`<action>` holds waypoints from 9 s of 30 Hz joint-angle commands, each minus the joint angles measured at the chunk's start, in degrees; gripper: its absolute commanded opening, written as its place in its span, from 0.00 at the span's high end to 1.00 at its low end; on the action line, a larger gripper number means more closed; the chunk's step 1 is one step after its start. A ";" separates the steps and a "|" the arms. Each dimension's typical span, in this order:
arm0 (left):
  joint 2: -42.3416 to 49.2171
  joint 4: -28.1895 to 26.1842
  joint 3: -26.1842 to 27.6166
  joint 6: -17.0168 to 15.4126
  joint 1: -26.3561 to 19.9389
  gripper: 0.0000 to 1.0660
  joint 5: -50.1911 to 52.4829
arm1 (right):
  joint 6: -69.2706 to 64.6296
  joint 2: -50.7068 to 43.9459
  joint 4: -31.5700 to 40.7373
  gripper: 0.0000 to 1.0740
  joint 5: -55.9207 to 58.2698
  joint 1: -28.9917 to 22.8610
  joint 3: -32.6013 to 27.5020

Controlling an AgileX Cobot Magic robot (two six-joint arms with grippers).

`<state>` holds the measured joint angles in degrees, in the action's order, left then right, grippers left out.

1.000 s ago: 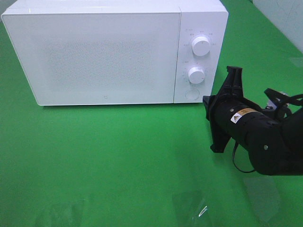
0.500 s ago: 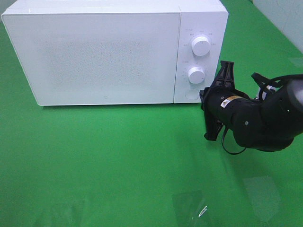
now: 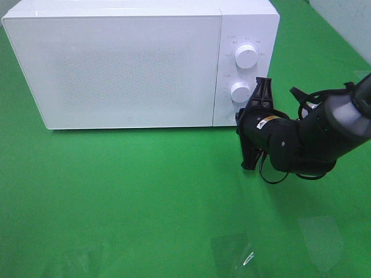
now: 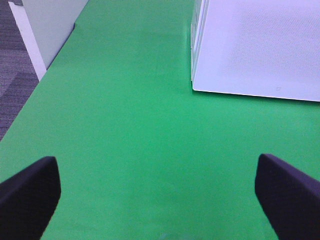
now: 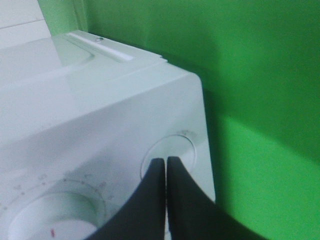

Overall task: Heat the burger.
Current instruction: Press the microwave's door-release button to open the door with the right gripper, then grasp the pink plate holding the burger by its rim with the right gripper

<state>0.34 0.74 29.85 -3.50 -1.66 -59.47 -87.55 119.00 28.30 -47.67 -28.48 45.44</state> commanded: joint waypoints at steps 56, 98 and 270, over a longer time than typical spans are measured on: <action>0.46 0.00 -0.06 -0.29 0.00 0.06 0.63 | 0.92 1.72 1.32 1.00 -0.69 -0.86 3.21; 0.46 -0.06 -0.06 -0.29 0.00 0.06 0.63 | 4.47 9.11 2.64 1.00 -20.91 0.63 17.48; 0.46 -0.06 -0.06 -0.29 0.00 0.06 0.63 | 145.30 -1.09 -45.49 0.12 66.69 -8.94 41.60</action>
<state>0.34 0.74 29.85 -3.50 -1.66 -59.47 58.33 117.74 -16.90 19.54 -36.96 86.52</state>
